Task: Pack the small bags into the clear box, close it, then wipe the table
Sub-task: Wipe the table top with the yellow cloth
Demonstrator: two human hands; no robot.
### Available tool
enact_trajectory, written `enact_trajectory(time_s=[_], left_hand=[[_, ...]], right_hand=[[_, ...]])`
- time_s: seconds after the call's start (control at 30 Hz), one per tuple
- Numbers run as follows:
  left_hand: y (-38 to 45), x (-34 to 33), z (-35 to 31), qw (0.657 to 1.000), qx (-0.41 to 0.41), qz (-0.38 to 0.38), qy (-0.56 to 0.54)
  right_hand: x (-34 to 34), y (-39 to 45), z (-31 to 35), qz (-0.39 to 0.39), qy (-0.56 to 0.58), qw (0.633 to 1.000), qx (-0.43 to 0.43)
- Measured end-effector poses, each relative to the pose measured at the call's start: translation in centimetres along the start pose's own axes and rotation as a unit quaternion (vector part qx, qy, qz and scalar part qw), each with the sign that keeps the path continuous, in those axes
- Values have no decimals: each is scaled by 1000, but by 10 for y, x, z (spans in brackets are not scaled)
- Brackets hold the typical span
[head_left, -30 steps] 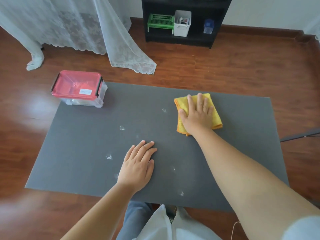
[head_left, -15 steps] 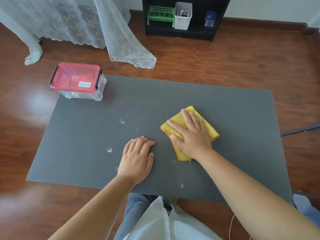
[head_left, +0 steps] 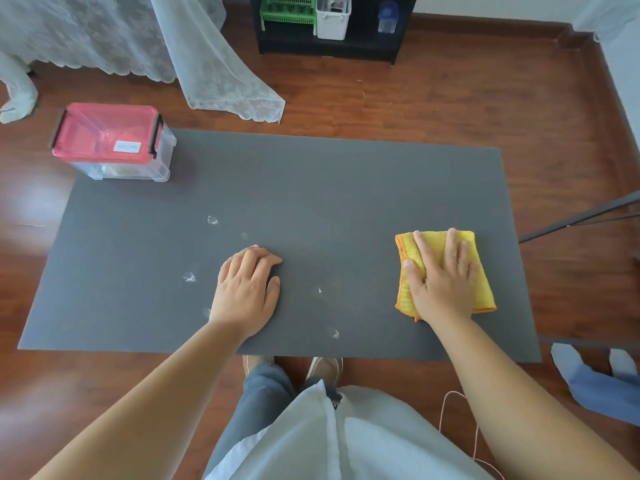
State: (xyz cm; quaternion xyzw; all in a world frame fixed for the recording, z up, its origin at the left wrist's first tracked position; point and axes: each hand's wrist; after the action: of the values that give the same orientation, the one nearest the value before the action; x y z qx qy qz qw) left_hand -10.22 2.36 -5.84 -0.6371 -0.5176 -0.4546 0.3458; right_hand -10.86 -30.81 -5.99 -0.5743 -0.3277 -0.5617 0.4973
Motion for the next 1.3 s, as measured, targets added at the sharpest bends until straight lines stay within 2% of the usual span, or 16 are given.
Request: enact_trajectory(time_s=[0.13, 0.43, 0.6, 0.67, 0.77, 0.87, 1.03, 1.1, 1.3], left_hand=[[0, 4, -1, 1000, 0, 1, -9], [-18, 40, 33, 996, 44, -41, -61], [-45, 65, 96, 992, 114, -42, -30], [-57, 70, 121, 991, 126, -30, -12], [-72, 74, 150, 990, 142, -10, 3], [-81, 75, 169, 985, 174, -3, 6], [-80, 71, 181, 983, 180, 34, 19], [-78, 70, 183, 981, 181, 58, 32], [-78, 69, 184, 980, 176, 79, 48]], right_hand=[[-13, -24, 42, 4, 5, 1000, 0], [-37, -77, 163, 53, 19, 979, 197], [-37, -82, 160, 58, 29, 966, 251], [-34, -75, 136, 45, 23, 974, 219], [-24, -64, 87, 26, -13, 996, 82], [-14, -59, 45, 29, -32, 999, -20], [-16, -70, 52, 29, -39, 998, -29], [-20, -77, 75, 29, -38, 999, 1], [-47, -106, 185, 27, -45, 977, 208]])
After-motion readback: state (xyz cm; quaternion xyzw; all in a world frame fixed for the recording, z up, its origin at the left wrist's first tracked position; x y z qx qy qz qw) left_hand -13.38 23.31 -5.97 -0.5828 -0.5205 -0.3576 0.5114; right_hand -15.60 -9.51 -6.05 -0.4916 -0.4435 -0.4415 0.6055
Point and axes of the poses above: each hand's wrist, its own y-axis towards the middle knuckle, its own x-axis out of the back of the hand, z = x × y, and after that the axes turned 2 degrees about z, right-handed
